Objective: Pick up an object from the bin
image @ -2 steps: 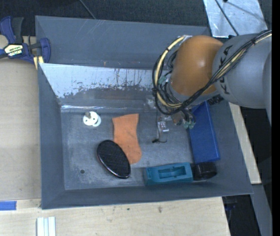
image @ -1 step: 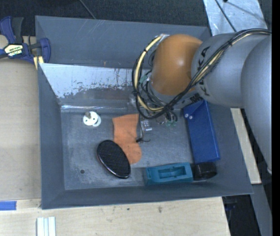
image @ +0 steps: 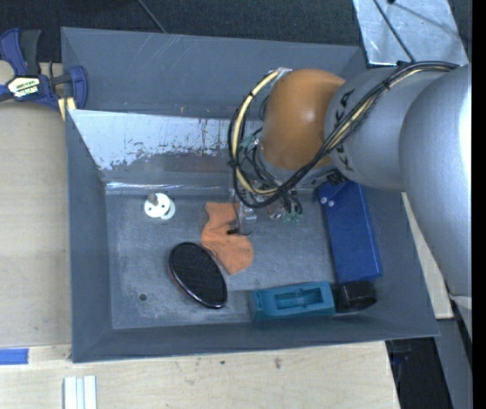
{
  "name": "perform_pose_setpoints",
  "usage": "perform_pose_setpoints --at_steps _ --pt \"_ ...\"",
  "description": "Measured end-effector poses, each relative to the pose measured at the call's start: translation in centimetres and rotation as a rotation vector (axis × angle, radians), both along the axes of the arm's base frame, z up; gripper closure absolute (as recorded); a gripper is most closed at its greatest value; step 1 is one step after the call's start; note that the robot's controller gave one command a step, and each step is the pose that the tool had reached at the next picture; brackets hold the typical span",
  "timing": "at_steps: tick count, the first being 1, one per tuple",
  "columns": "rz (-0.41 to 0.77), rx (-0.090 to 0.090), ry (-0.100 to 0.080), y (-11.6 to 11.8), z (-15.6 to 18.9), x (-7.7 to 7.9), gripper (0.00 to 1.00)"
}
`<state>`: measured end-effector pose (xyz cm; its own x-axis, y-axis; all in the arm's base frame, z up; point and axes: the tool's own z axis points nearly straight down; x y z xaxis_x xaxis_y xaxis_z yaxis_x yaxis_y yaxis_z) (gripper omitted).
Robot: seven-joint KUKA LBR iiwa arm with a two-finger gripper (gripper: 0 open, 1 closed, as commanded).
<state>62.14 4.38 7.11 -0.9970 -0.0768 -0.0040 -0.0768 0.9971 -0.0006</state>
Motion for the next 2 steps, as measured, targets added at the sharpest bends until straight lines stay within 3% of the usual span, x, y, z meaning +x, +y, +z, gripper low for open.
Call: perform_pose_setpoints --at_steps 1,2 --pt "0.000 0.000 0.000 0.0 0.0 0.0 1.00" --pt "-0.018 0.001 -0.003 1.8 16.1 0.1 1.00"
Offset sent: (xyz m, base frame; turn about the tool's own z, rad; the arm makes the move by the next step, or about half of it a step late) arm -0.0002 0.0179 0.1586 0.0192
